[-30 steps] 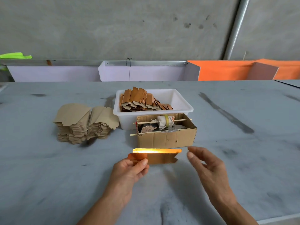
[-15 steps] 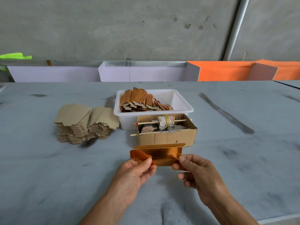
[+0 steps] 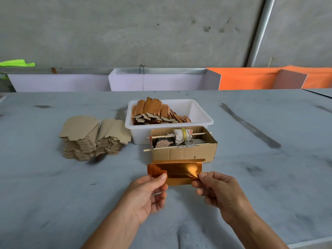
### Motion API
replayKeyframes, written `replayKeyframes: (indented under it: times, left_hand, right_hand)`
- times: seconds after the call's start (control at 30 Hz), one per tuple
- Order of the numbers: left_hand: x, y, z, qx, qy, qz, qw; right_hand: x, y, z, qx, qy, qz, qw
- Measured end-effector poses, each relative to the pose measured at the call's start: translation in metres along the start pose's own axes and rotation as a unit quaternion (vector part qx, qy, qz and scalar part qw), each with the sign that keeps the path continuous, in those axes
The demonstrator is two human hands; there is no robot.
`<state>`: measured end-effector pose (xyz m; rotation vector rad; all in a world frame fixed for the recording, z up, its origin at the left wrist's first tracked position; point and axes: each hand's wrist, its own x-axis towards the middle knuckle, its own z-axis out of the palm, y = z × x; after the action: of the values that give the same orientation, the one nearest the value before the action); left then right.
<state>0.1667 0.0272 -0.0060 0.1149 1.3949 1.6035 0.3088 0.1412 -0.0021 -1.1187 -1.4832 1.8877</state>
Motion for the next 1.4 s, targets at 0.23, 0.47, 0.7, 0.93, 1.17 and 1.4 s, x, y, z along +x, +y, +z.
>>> replayKeyframes:
  times: [0.23, 0.47, 0.7, 0.93, 1.17, 1.4]
  left_hand:
    - [0.008, -0.011, 0.005, 0.004, 0.050, 0.085, 0.995]
    - [0.015, -0.019, 0.003, 0.064, 0.113, 0.215, 0.968]
    - [0.014, -0.021, 0.005, 0.040, 0.120, 0.252, 0.959]
    - [0.012, -0.024, 0.012, -0.029, 0.127, 0.273, 0.953]
    - [0.020, -0.036, 0.020, -0.094, 0.086, 0.195, 0.973]
    - [0.016, -0.039, 0.030, -0.085, 0.121, 0.261, 0.954]
  right_hand:
    - [0.000, 0.003, 0.004, 0.002, 0.009, -0.002, 1.000]
    - [0.003, 0.009, 0.013, 0.052, 0.011, 0.009, 0.999]
    - [0.004, 0.013, 0.018, 0.100, 0.046, -0.015, 0.994]
    - [0.003, 0.018, 0.024, 0.113, 0.079, -0.095, 0.986]
    - [0.001, 0.028, 0.032, 0.135, 0.073, -0.100, 0.983]
    - [-0.002, 0.039, 0.047, 0.218, 0.065, -0.028, 0.973]
